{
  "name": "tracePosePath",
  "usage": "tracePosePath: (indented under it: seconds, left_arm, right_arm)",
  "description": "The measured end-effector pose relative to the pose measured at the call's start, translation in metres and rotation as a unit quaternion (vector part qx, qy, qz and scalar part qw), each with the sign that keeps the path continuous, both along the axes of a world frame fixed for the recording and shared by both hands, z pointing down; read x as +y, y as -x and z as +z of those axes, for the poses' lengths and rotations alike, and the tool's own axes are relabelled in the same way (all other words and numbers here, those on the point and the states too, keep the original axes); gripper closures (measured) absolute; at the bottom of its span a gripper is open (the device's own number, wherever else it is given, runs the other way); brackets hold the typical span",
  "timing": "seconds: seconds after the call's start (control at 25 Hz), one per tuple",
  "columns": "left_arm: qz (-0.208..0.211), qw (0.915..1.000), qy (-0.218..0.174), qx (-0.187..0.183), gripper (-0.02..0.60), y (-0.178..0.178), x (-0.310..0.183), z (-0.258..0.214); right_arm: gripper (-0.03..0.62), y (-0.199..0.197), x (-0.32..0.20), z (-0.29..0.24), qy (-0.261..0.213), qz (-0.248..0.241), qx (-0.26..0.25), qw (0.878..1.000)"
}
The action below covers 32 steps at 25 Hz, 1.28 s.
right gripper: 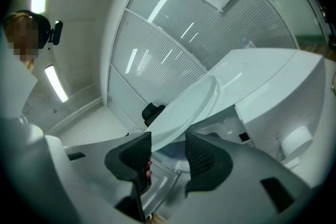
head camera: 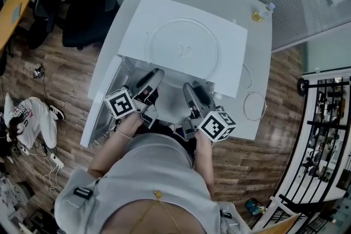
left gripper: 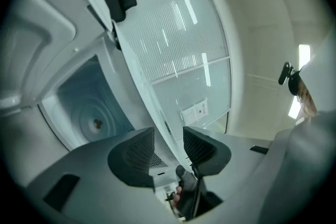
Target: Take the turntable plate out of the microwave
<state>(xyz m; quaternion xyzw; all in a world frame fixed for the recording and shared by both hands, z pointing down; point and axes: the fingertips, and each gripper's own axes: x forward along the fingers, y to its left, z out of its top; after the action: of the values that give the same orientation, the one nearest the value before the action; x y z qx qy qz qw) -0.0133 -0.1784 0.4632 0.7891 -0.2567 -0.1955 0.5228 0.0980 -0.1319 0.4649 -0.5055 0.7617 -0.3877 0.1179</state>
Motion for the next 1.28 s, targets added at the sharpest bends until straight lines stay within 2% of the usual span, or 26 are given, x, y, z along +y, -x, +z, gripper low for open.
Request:
tracePosePath:
  seconds: [0.12, 0.2, 0.24, 0.32, 0.4, 0.52, 0.56, 0.6, 0.84, 1.0, 1.16, 1.28]
  left_arm:
    - [0.003, 0.9967, -0.051, -0.063, 0.375, 0.004, 0.006, -0.004]
    - [0.009, 0.9890, -0.092, -0.116, 0.329, 0.006, 0.013, -0.007]
    - [0.015, 0.9820, -0.117, -0.148, 0.314, 0.006, 0.018, -0.009]
    - [0.022, 0.9595, -0.173, -0.221, 0.293, 0.008, 0.027, -0.013]
    - [0.022, 0.9273, -0.228, -0.296, 0.284, 0.010, 0.034, -0.015]
    - [0.025, 0.8770, -0.286, -0.385, 0.276, 0.010, 0.038, -0.015]
    - [0.027, 0.8653, -0.296, -0.404, 0.270, 0.010, 0.038, -0.015]
    - [0.027, 0.8578, -0.302, -0.415, 0.262, 0.009, 0.036, -0.015]
    - [0.034, 0.8396, -0.336, -0.425, 0.247, 0.002, 0.020, -0.026]
    - [0.055, 0.8294, -0.344, -0.437, 0.244, -0.003, 0.016, -0.021]
    - [0.059, 0.8360, -0.337, -0.429, 0.244, -0.005, 0.011, -0.017]
    - [0.059, 0.8355, -0.340, -0.428, 0.244, -0.006, 0.002, -0.017]
  right_arm:
    - [0.396, -0.006, 0.009, -0.004, -0.017, 0.008, 0.082, 0.996]
    - [0.393, -0.008, 0.015, -0.007, -0.030, 0.012, 0.143, 0.989]
    - [0.390, -0.008, 0.018, -0.008, -0.036, 0.014, 0.173, 0.984]
    - [0.390, -0.010, 0.023, -0.010, -0.046, 0.020, 0.232, 0.971]
    - [0.382, -0.011, 0.026, -0.012, -0.057, 0.026, 0.273, 0.960]
    - [0.345, -0.010, 0.026, -0.013, -0.063, 0.025, 0.293, 0.954]
    - [0.345, -0.009, 0.025, -0.012, -0.063, 0.023, 0.296, 0.953]
    - [0.344, -0.009, 0.023, -0.012, -0.062, 0.021, 0.300, 0.952]
    - [0.332, -0.009, 0.008, -0.015, -0.064, 0.010, 0.333, 0.941]
    - [0.324, -0.008, 0.002, -0.016, -0.065, 0.012, 0.327, 0.943]
    - [0.324, -0.011, -0.005, -0.016, -0.062, 0.030, 0.318, 0.945]
    - [0.324, -0.012, -0.014, -0.016, -0.058, 0.033, 0.320, 0.945]
